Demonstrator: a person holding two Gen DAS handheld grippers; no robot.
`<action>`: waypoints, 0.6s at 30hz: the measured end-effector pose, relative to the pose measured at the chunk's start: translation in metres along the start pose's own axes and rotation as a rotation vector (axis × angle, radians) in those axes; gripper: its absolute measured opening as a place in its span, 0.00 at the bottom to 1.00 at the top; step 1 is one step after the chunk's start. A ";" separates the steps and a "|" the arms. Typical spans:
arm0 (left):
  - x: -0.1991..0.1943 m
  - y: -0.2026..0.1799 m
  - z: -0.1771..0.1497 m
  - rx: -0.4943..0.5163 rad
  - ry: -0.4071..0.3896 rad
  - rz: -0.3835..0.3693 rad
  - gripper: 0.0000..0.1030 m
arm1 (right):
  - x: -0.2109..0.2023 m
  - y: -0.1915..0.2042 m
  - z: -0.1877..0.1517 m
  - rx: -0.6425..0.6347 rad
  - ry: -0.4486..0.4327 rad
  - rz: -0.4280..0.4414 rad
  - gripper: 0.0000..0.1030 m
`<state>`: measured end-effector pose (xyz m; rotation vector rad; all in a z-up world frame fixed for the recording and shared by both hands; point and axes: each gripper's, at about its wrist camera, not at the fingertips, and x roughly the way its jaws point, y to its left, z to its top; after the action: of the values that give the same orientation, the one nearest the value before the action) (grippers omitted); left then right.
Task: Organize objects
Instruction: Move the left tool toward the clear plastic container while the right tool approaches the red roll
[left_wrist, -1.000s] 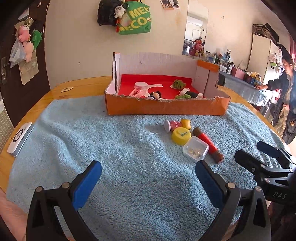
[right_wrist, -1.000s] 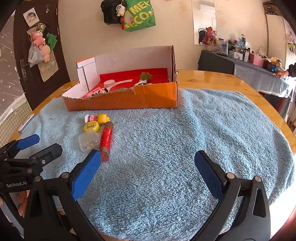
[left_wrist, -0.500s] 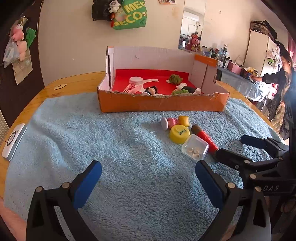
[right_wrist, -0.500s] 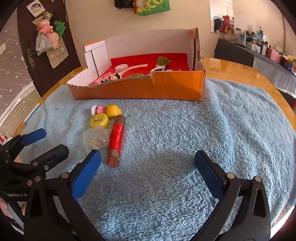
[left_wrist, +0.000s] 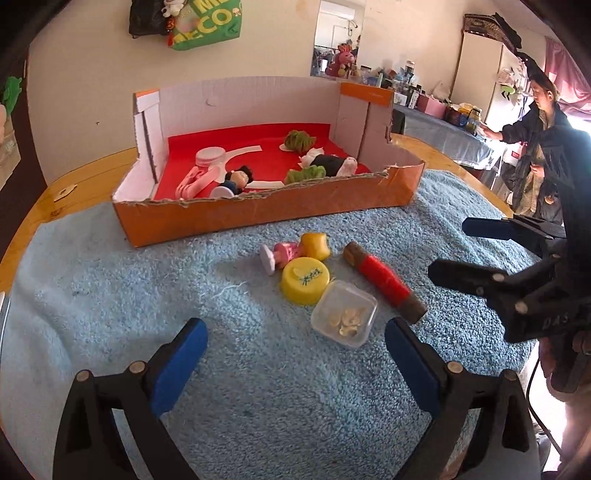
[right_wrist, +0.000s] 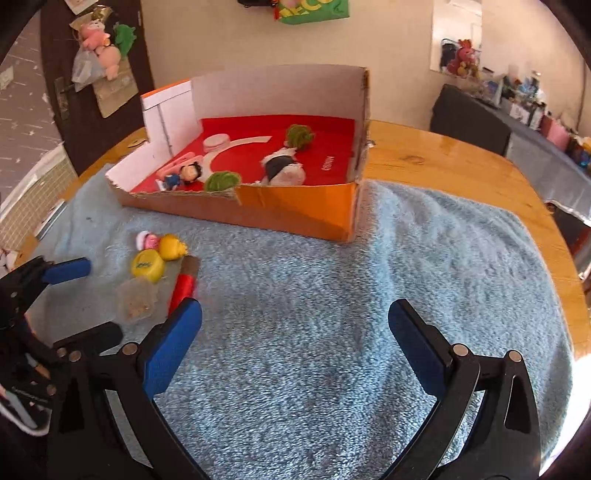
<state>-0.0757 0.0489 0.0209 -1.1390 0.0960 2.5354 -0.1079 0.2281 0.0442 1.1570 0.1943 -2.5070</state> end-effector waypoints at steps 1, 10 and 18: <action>0.003 0.000 0.002 0.008 0.008 -0.007 0.87 | 0.001 0.005 -0.001 -0.031 0.007 0.011 1.00; 0.008 -0.007 0.010 0.073 0.038 -0.076 0.79 | 0.006 0.017 -0.011 -0.078 0.038 0.096 1.00; 0.011 -0.006 0.016 0.112 0.045 -0.109 0.71 | 0.008 0.018 -0.007 -0.057 0.041 0.132 1.00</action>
<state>-0.0921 0.0616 0.0239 -1.1271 0.1805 2.3784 -0.1011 0.2112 0.0344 1.1608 0.1923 -2.3493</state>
